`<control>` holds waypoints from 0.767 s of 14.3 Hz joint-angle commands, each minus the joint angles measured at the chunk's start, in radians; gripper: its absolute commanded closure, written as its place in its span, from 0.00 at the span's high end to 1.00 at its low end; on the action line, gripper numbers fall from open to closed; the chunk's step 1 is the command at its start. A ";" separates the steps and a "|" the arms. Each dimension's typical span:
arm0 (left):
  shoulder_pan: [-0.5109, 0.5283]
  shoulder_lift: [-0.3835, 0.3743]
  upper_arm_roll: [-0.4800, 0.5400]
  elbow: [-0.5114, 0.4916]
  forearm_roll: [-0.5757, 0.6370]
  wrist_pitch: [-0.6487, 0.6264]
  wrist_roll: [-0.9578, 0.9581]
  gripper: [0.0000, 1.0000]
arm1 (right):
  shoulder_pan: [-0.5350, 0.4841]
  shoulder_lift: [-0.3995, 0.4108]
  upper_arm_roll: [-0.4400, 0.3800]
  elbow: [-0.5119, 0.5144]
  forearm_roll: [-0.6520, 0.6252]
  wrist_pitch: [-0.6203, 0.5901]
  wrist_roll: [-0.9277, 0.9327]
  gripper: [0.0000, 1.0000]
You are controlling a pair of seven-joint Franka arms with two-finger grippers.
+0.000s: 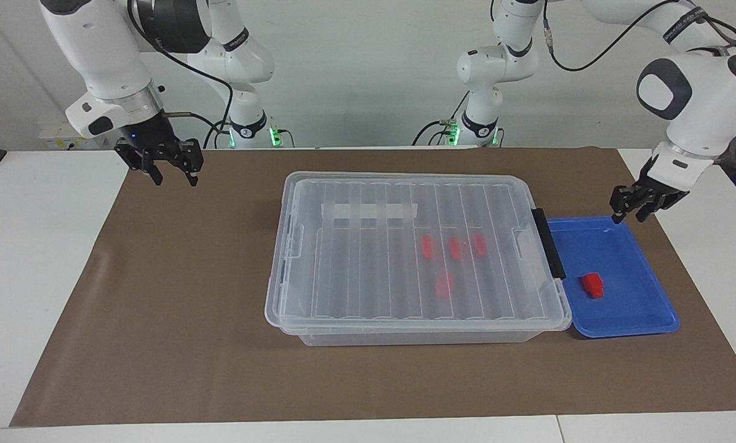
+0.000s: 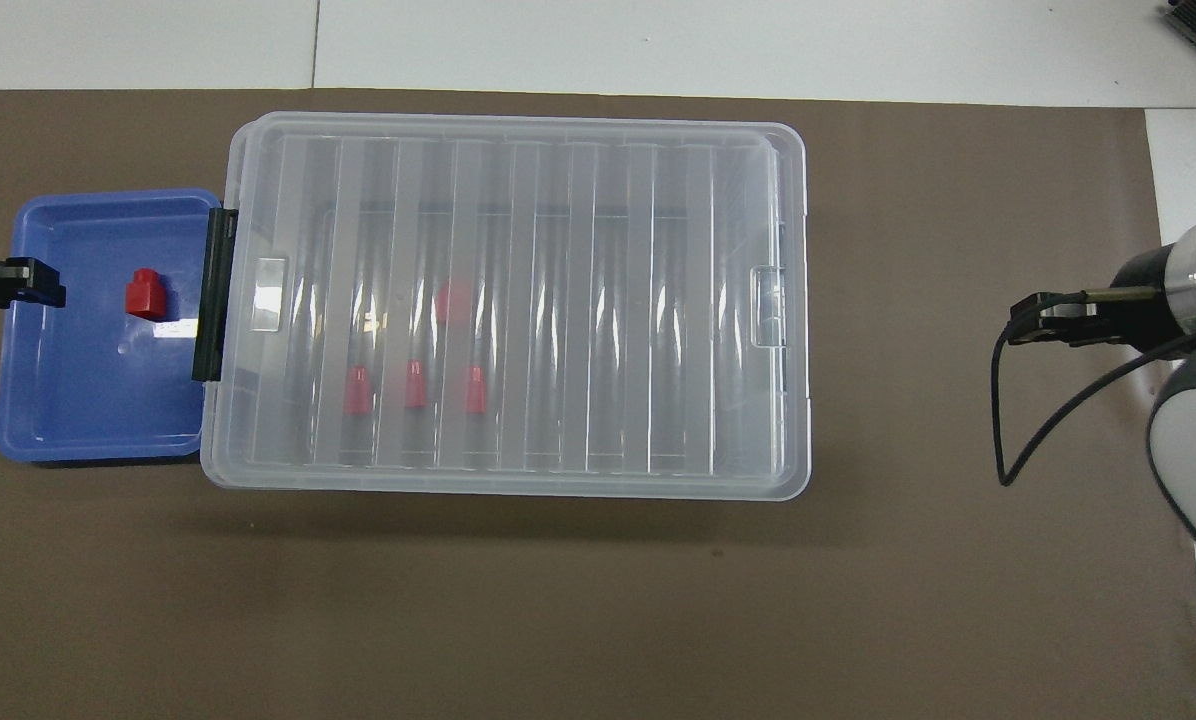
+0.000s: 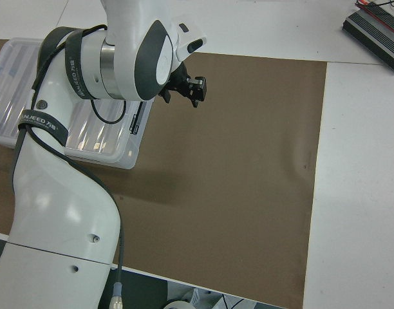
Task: Place red block in blue tray from box
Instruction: 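Open the left gripper and withdraw both grippers from the objects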
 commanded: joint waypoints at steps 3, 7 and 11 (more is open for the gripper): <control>-0.015 -0.105 -0.012 -0.008 -0.008 -0.109 -0.001 0.89 | 0.006 0.026 0.013 0.126 -0.040 -0.130 0.029 0.99; -0.018 -0.139 -0.033 -0.009 -0.008 -0.144 0.002 1.00 | 0.007 0.001 0.020 0.084 -0.039 -0.138 0.032 0.99; -0.020 -0.179 -0.107 -0.008 -0.008 -0.201 -0.019 1.00 | 0.007 0.001 0.022 0.086 -0.037 -0.126 0.030 0.99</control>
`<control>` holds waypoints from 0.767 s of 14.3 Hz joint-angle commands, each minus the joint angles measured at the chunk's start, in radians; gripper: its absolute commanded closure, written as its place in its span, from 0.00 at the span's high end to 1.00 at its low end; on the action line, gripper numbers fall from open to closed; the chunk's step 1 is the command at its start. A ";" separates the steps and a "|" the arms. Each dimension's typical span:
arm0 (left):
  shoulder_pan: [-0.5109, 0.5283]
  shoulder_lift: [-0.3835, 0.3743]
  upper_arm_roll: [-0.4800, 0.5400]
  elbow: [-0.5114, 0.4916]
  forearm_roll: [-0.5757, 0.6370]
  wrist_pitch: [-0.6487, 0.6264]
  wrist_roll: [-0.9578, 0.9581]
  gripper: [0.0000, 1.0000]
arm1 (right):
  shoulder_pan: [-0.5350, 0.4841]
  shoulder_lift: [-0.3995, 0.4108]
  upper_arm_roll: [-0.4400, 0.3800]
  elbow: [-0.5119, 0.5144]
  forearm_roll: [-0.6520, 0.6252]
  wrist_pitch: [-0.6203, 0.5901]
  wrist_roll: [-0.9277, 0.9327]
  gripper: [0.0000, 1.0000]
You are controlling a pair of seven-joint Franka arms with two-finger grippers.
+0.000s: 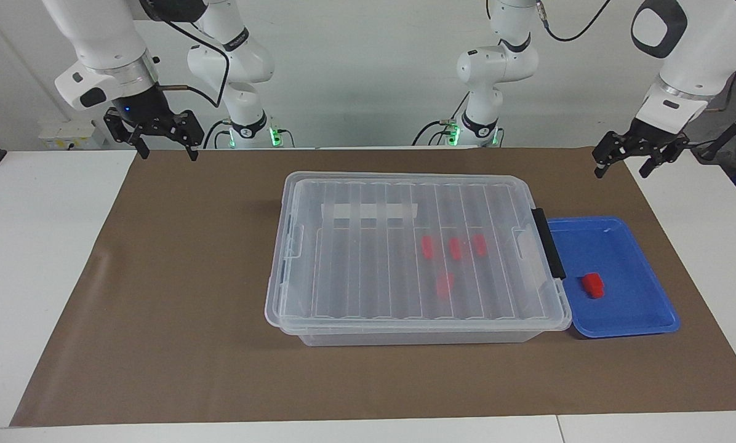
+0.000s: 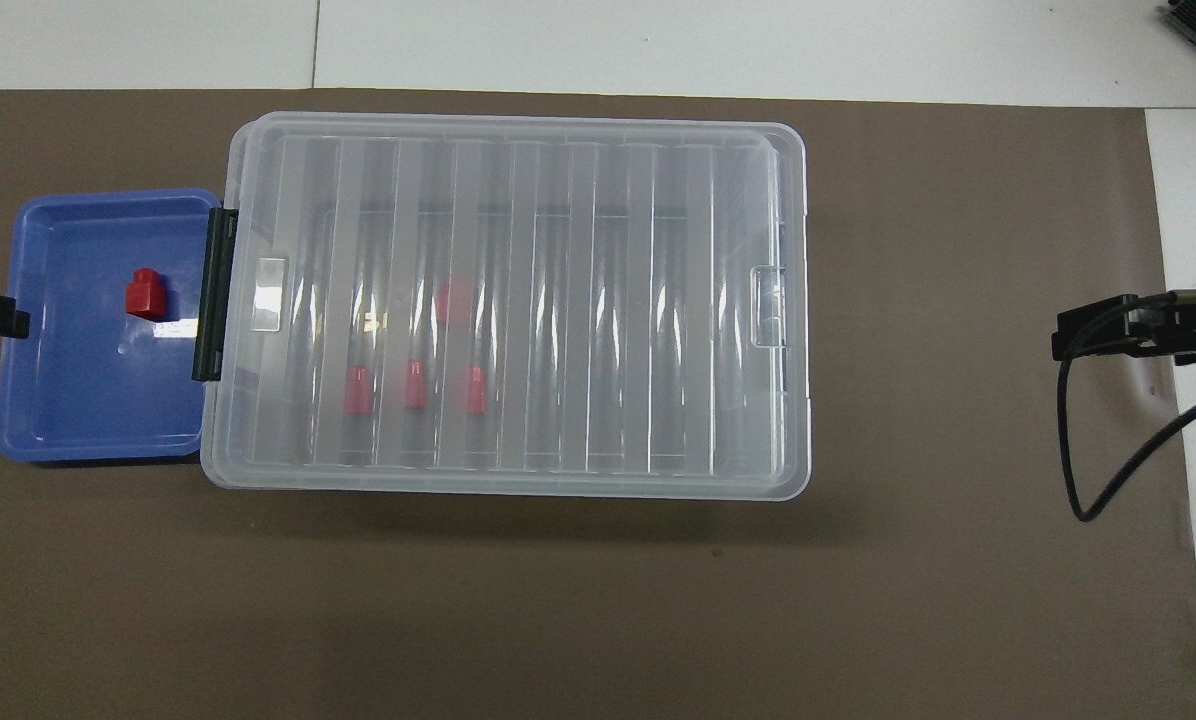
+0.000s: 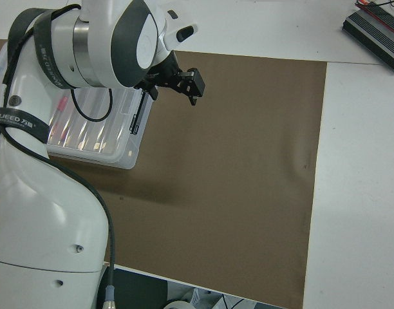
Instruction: Place red block in blue tray from box
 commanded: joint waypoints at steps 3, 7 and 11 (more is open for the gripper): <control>-0.073 -0.050 -0.046 -0.020 -0.005 -0.043 -0.128 1.00 | -0.004 0.000 0.010 -0.003 -0.010 0.001 0.026 0.99; -0.088 -0.062 -0.041 -0.038 -0.004 -0.039 -0.127 1.00 | -0.001 -0.001 0.010 0.000 -0.010 -0.001 0.023 0.99; -0.113 -0.065 -0.026 -0.046 -0.004 -0.028 -0.127 1.00 | 0.071 0.000 -0.057 0.002 0.001 -0.013 0.021 0.99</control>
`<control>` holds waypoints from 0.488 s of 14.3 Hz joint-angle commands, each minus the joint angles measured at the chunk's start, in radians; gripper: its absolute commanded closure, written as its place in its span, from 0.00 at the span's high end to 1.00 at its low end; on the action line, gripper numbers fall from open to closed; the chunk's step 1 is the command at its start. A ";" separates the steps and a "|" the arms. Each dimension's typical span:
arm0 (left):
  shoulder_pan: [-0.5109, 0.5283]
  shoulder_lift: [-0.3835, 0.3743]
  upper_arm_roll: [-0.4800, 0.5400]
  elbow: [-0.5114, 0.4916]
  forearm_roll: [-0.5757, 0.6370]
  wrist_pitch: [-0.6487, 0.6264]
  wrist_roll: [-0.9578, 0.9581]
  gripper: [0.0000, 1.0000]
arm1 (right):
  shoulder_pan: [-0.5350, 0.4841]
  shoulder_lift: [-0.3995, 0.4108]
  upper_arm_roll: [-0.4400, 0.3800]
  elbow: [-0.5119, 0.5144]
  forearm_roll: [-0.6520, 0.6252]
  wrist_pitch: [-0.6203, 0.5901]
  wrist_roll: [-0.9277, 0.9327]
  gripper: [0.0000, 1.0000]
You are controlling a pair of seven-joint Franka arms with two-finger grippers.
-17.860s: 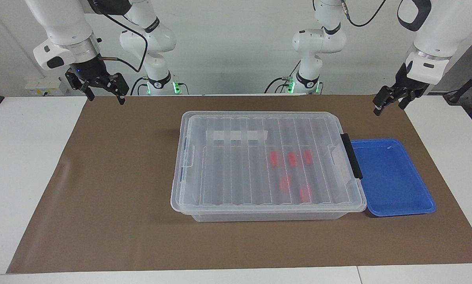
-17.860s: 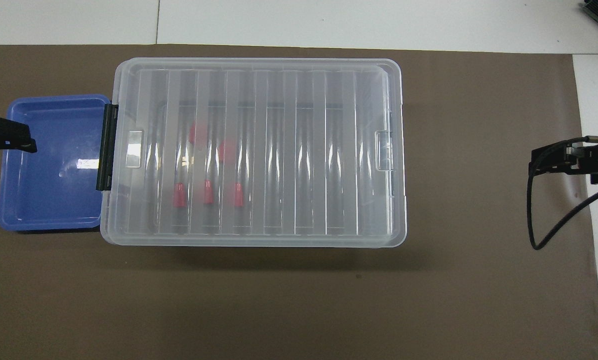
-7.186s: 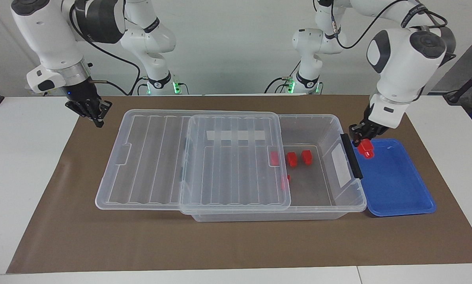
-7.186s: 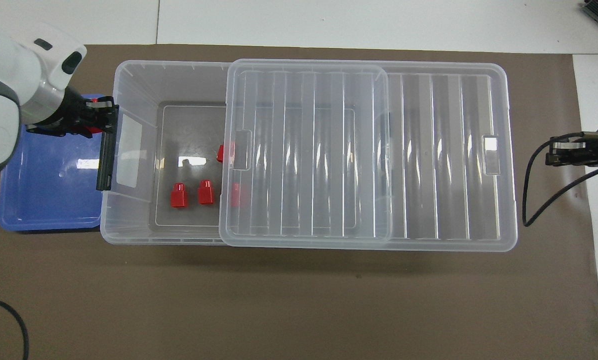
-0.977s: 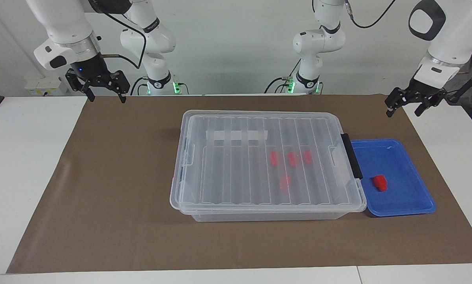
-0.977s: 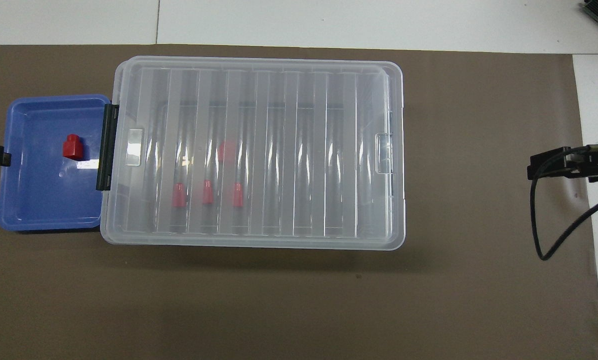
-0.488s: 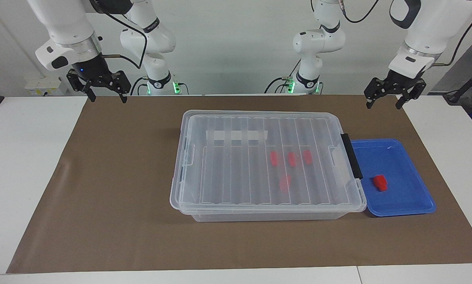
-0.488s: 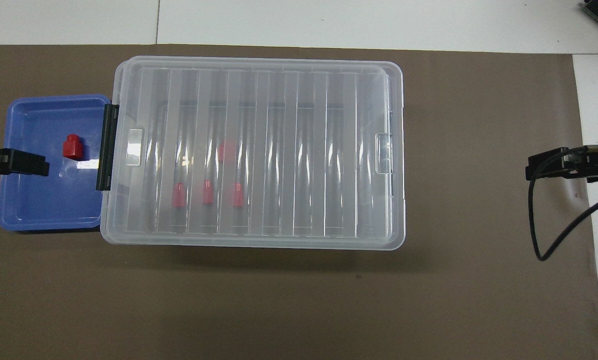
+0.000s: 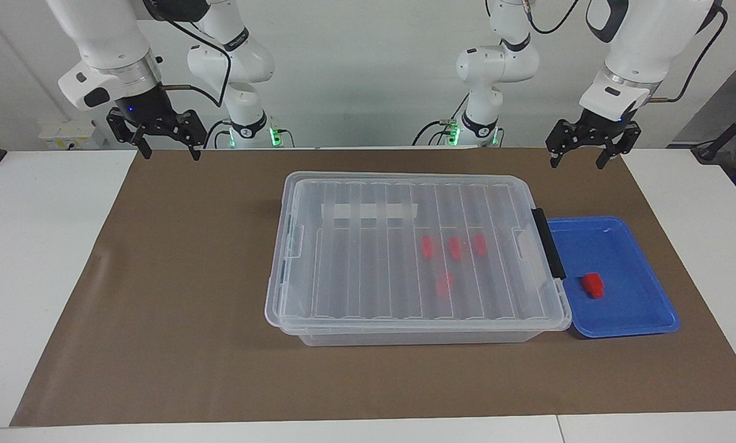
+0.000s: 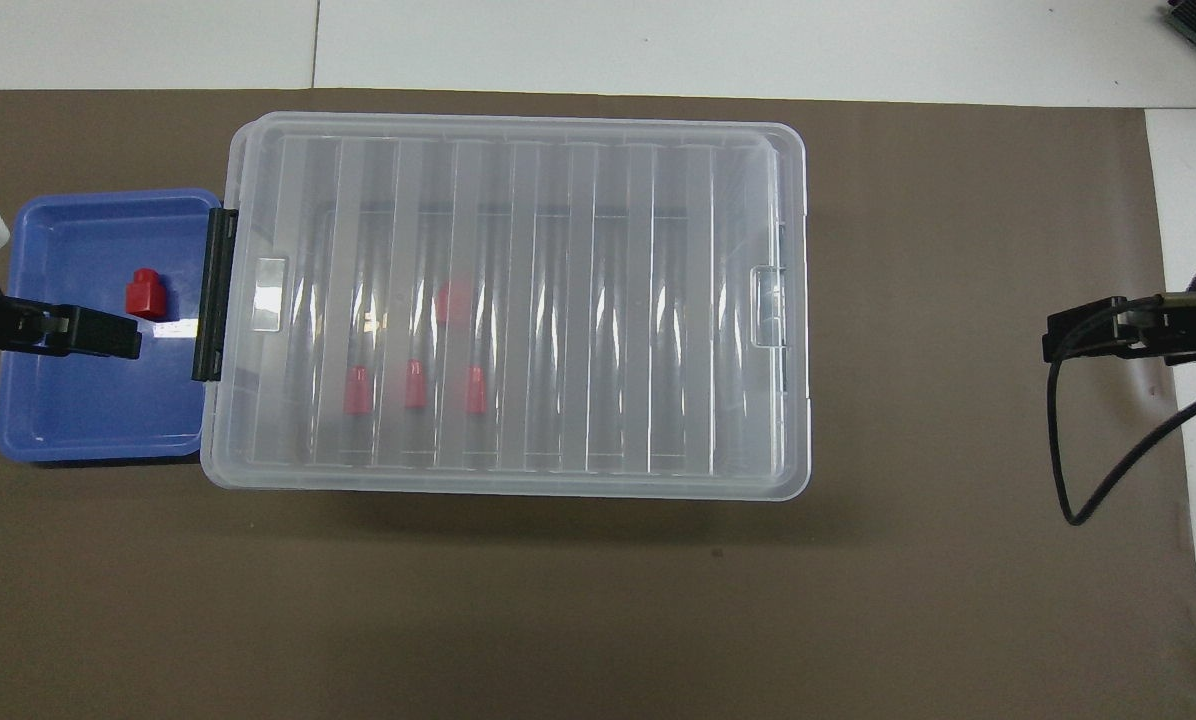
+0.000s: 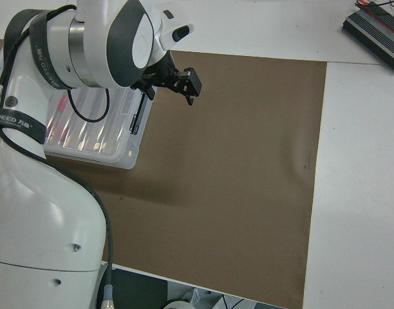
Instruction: Place red block in blue tray from box
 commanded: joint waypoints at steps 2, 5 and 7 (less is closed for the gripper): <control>-0.031 -0.020 0.060 -0.029 -0.003 0.001 0.000 1.00 | 0.087 0.000 -0.094 0.002 0.002 -0.014 0.021 0.99; -0.057 -0.021 0.066 -0.032 -0.003 0.008 -0.005 1.00 | 0.090 0.000 -0.104 0.000 0.005 -0.021 0.021 0.99; -0.060 -0.030 0.068 -0.041 -0.003 0.024 -0.005 1.00 | 0.087 0.000 -0.104 0.000 0.005 -0.025 0.021 0.99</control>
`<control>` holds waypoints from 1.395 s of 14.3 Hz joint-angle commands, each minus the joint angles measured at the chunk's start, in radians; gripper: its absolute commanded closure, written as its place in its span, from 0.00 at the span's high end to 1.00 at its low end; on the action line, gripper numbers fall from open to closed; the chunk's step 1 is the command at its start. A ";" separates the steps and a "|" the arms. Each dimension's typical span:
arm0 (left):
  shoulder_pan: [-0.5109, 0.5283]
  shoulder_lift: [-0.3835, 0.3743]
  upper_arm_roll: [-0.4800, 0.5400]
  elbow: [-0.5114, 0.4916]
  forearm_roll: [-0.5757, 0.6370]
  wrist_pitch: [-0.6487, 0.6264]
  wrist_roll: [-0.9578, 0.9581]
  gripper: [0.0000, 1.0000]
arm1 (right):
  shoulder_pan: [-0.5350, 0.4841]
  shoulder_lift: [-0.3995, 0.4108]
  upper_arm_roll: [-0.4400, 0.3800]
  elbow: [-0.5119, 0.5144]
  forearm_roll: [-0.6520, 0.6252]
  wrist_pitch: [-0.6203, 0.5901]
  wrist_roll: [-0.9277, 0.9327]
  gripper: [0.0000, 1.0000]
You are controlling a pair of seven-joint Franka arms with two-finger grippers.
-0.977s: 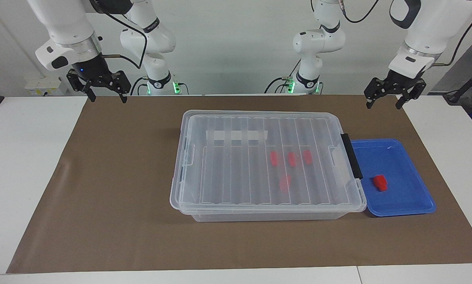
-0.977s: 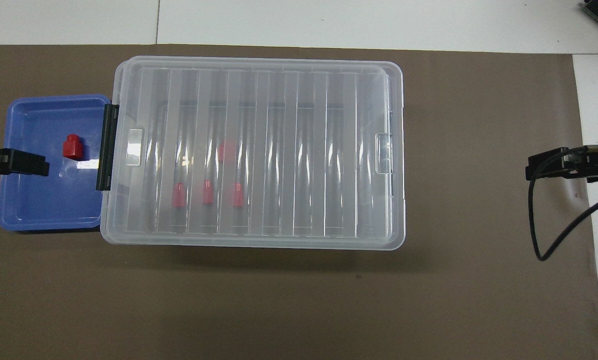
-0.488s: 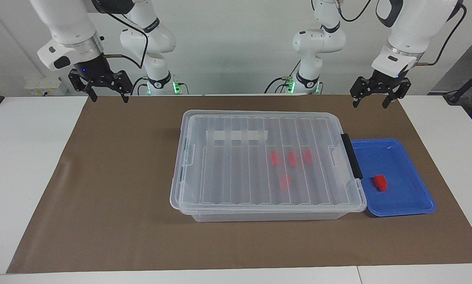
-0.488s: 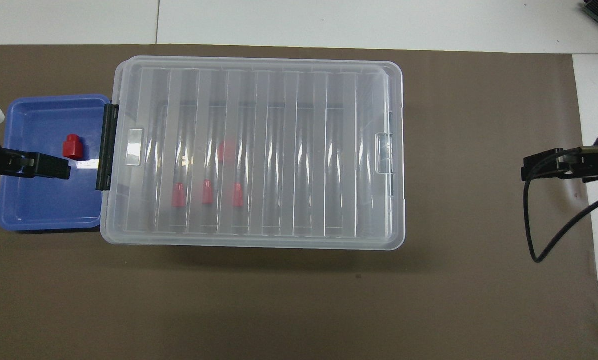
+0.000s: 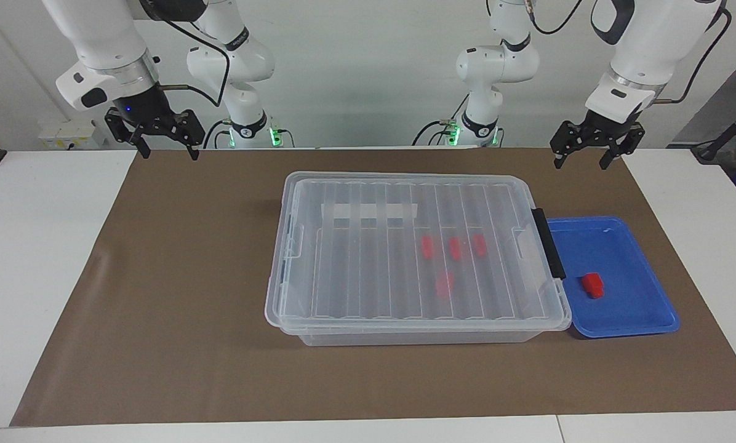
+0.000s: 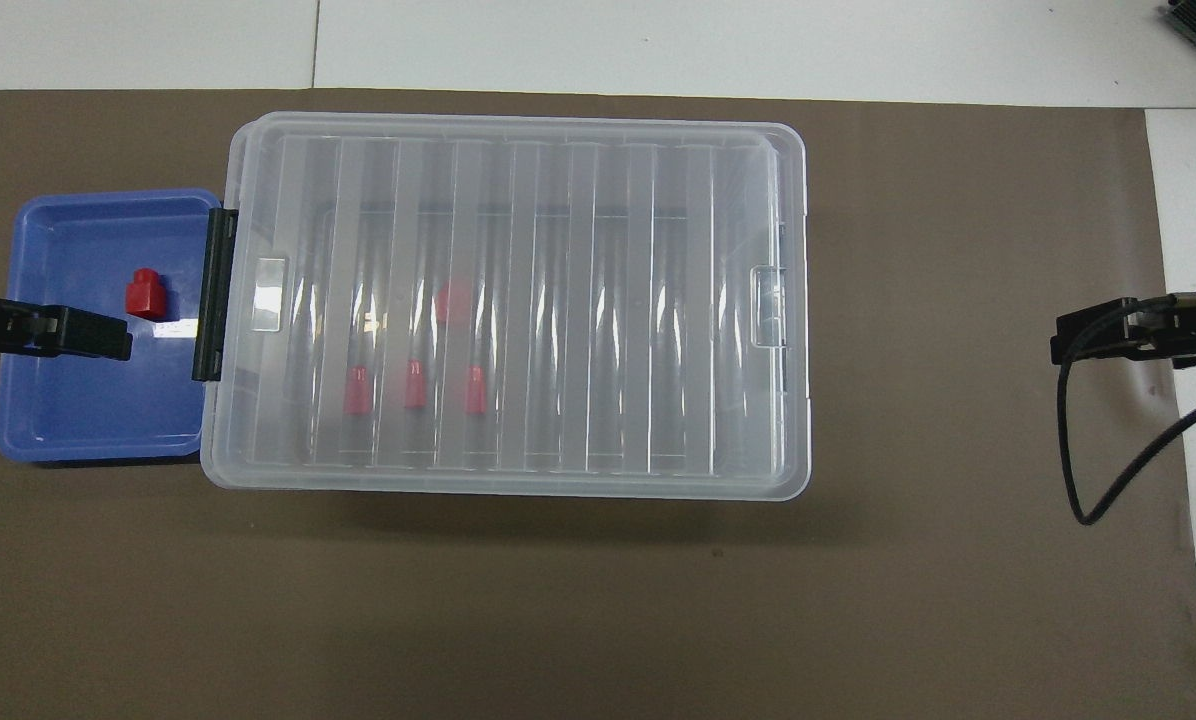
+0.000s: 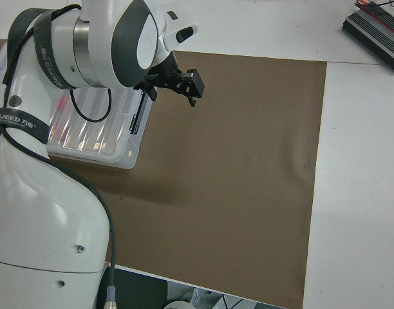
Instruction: Place red block in blue tray from box
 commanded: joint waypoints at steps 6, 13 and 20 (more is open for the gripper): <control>-0.066 -0.012 0.082 -0.087 -0.003 0.103 -0.004 1.00 | 0.001 -0.001 -0.003 -0.001 0.005 -0.017 0.024 0.99; -0.059 0.025 0.077 -0.078 -0.003 0.120 -0.004 1.00 | 0.001 -0.007 -0.003 -0.016 0.005 -0.010 0.027 1.00; -0.060 0.055 0.077 -0.065 -0.003 0.138 -0.004 1.00 | 0.001 -0.007 -0.003 -0.018 0.005 -0.005 0.029 1.00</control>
